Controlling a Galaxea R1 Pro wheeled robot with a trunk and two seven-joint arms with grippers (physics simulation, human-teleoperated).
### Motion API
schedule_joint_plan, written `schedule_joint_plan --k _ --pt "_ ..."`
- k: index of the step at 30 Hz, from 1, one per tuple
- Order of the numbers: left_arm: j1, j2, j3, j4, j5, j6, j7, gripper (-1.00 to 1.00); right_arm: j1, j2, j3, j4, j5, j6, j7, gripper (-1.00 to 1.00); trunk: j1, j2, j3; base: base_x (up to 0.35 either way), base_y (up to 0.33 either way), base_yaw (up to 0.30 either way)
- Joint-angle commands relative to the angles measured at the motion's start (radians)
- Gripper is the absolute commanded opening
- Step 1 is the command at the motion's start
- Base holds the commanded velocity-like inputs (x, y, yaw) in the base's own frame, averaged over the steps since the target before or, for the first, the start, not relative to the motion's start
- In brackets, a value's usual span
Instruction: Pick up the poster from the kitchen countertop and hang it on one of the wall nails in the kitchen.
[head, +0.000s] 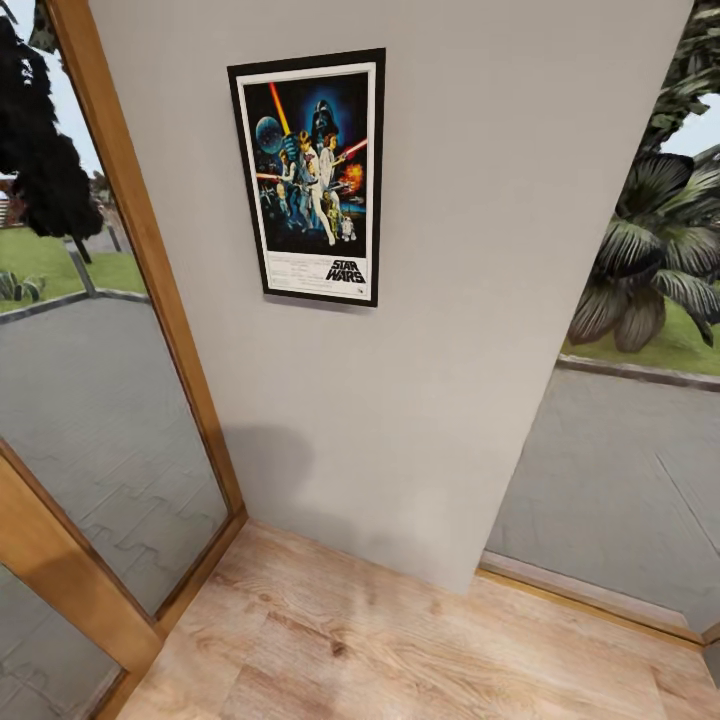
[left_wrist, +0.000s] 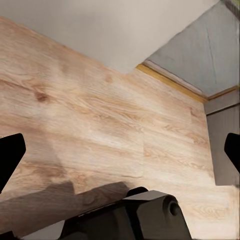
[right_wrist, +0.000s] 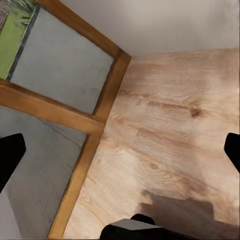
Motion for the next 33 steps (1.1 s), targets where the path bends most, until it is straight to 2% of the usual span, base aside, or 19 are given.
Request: schedule_joint_plan --k 1,5,15,19,20,28,33 --pt "0.000 -0.002 0.002 -0.001 -0.005 -0.001 -0.003 1.00 -0.001 -0.004 -0.003 0.018 0.000 -0.021 0.002 1.00 0.001 -0.002 -0.002 0.000 0.000 0.000" --pt "0.000 -0.007 0.002 -0.001 -0.005 0.001 -0.003 1.00 0.000 -0.014 -0.009 0.064 0.000 -0.059 -0.003 1.00 0.001 -0.002 -0.002 0.000 0.000 0.000" --pt "0.000 -0.009 0.002 0.001 -0.005 0.001 -0.001 1.00 0.000 -0.019 -0.012 0.082 -0.001 -0.066 -0.011 1.00 0.001 -0.002 -0.002 0.000 0.000 0.000" --pt "0.000 -0.009 0.015 0.008 -0.003 -0.001 0.005 1.00 0.001 -0.013 -0.006 0.088 0.000 -0.071 -0.138 1.00 0.001 -0.002 -0.002 0.000 0.000 0.000" --pt "0.000 -0.008 0.016 0.063 -0.003 -0.006 0.011 1.00 0.000 -0.011 -0.003 0.112 0.001 -0.072 -0.204 1.00 0.001 -0.002 -0.001 0.000 0.000 0.000" --pt "0.000 -0.008 0.018 0.108 -0.003 -0.010 0.078 1.00 0.000 -0.010 -0.002 0.124 0.001 -0.069 -0.226 1.00 0.001 -0.002 0.011 0.000 0.000 0.000" --pt "0.000 -0.008 0.016 0.111 -0.004 -0.011 0.091 1.00 0.000 -0.010 -0.002 0.125 0.000 -0.068 -0.227 1.00 0.001 -0.002 0.019 0.000 0.000 0.000"
